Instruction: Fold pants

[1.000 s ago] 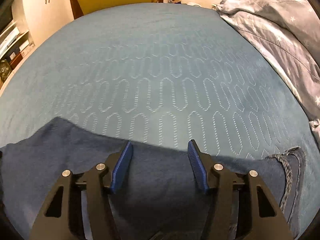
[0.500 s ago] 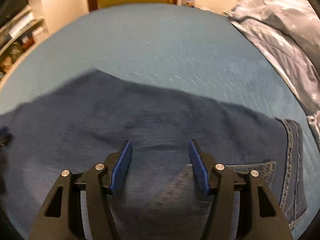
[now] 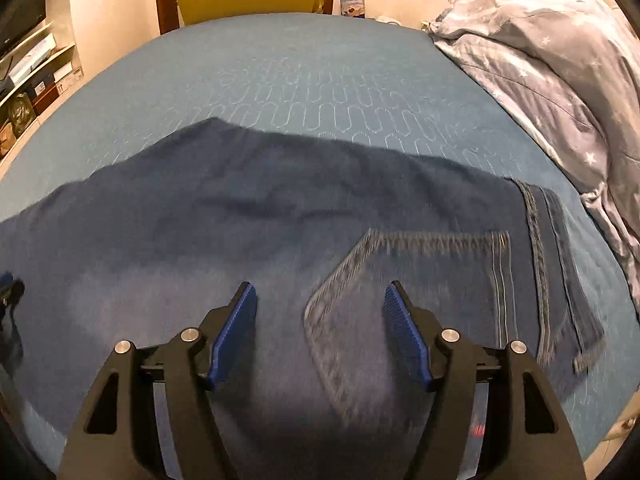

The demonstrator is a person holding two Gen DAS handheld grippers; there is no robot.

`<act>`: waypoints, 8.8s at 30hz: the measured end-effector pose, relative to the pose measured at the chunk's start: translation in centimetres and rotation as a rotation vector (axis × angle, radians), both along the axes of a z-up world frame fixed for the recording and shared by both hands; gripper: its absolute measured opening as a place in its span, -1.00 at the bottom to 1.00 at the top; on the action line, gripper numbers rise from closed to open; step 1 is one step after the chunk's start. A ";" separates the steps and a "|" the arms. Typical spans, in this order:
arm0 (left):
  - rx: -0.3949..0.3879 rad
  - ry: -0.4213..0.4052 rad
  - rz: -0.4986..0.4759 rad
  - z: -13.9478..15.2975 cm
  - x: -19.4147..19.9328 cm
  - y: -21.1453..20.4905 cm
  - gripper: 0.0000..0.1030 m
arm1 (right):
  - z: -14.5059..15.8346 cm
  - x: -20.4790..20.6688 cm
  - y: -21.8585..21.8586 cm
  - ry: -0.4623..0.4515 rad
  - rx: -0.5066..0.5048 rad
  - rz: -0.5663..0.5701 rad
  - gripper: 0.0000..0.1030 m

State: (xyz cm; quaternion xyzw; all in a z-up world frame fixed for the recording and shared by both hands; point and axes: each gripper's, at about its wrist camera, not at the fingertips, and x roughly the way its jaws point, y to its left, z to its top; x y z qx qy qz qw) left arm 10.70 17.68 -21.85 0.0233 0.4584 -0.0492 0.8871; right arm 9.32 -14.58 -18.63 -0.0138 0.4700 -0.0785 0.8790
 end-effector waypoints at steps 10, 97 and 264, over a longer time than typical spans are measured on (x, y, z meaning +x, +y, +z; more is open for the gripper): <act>0.025 -0.003 0.112 0.5 -1.9 6.8 0.16 | 0.6 -2.9 1.3 -0.001 0.039 -0.018 0.26; -1.118 -0.158 0.706 -3.4 -8.9 40.6 -0.45 | -2.2 -3.3 22.2 0.064 0.041 0.386 0.52; 0.028 -0.105 0.029 5.7 -3.6 8.5 -0.89 | -3.2 -0.8 15.1 -0.030 0.025 0.333 0.04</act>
